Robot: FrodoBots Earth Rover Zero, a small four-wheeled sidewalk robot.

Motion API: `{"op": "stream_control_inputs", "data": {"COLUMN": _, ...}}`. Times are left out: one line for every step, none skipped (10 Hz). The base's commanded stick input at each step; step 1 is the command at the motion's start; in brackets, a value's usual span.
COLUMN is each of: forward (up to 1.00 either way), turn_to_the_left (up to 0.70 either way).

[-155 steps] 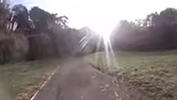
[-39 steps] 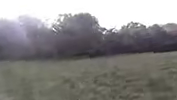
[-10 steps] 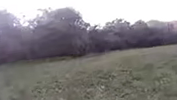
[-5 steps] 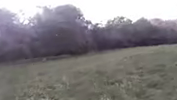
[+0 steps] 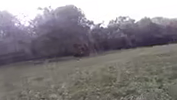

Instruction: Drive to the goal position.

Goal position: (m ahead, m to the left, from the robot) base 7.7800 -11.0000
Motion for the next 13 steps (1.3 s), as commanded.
{"op": "stream_control_inputs", "data": {"forward": 0.85, "turn_to_the_left": 0.00}}
{"op": "stream_control_inputs", "data": {"forward": 0.85, "turn_to_the_left": 0.00}}
{"op": "stream_control_inputs", "data": {"forward": 0.85, "turn_to_the_left": 0.00}}
{"op": "stream_control_inputs", "data": {"forward": 0.85, "turn_to_the_left": 0.00}}
{"op": "stream_control_inputs", "data": {"forward": 0.85, "turn_to_the_left": 0.00}}
{"op": "stream_control_inputs", "data": {"forward": 0.85, "turn_to_the_left": 0.00}}
{"op": "stream_control_inputs", "data": {"forward": 0.85, "turn_to_the_left": -0.13}}
{"op": "stream_control_inputs", "data": {"forward": 0.85, "turn_to_the_left": -0.30}}
{"op": "stream_control_inputs", "data": {"forward": 0.85, "turn_to_the_left": -0.33}}
{"op": "stream_control_inputs", "data": {"forward": 0.85, "turn_to_the_left": -0.34}}
{"op": "stream_control_inputs", "data": {"forward": 0.85, "turn_to_the_left": -0.34}}
{"op": "stream_control_inputs", "data": {"forward": 0.85, "turn_to_the_left": -0.33}}
{"op": "stream_control_inputs", "data": {"forward": 0.85, "turn_to_the_left": 0.00}}
